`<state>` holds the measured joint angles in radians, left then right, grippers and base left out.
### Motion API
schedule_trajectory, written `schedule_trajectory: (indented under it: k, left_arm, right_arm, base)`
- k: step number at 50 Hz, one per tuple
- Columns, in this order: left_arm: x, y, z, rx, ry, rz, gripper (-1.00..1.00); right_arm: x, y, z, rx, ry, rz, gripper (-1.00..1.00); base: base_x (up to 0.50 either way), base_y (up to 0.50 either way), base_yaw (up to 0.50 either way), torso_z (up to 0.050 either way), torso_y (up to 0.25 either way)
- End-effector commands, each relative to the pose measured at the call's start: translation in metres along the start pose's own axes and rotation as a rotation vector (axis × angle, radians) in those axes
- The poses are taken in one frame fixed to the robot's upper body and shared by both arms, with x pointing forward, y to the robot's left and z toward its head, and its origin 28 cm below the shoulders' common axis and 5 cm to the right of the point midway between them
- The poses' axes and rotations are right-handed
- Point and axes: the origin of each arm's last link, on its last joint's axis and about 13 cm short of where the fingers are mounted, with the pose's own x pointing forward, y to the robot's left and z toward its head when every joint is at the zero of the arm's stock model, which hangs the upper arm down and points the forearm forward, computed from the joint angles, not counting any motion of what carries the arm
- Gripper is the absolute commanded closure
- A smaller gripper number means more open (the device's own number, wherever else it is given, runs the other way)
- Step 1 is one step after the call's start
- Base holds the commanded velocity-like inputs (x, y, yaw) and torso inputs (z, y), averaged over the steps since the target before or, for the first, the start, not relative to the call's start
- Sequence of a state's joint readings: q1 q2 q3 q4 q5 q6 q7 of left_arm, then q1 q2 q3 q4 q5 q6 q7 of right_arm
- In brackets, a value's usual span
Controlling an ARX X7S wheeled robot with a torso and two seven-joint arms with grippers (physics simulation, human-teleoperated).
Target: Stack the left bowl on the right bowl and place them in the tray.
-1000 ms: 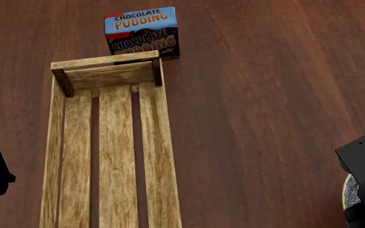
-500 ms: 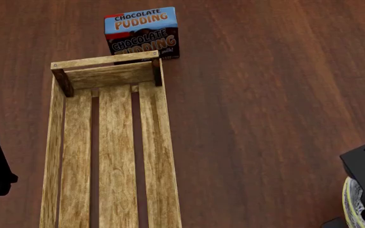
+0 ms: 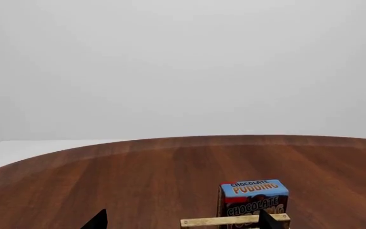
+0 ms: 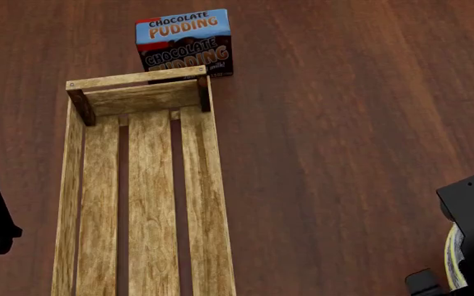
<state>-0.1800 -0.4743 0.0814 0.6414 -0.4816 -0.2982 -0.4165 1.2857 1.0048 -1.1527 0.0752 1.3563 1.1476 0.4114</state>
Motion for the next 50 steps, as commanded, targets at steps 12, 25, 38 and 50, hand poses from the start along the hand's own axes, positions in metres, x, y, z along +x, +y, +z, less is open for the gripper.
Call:
schedule_trajectory:
  k: [12,25,38,50]
  left_arm:
    - [0.001,0.001,-0.001,-0.002,0.001,0.001,-1.00]
    - [0.001,0.000,0.000,-0.002,0.001,-0.001,-1.00]
    - [0.001,0.000,-0.001,-0.002,0.001,-0.002,-1.00]
    - [0.001,0.001,-0.002,0.000,0.000,-0.002,-1.00]
  right_arm:
    - [0.034,0.008,0.001,0.080,-0.041,0.071,-1.00]
    - [0.040,0.010,-0.006,0.110,-0.018,0.074,-1.00]
    - [0.041,0.010,-0.012,0.123,0.000,0.076,-1.00]
    - [0.049,0.013,-0.017,0.128,0.019,0.083,-1.00]
  base:
    - [0.00,0.00,0.00,0.000,0.000]
    - [0.00,0.00,0.00,0.000,0.000]
    - [0.00,0.00,0.00,0.000,0.000]
    - [0.00,0.00,0.00,0.000,0.000]
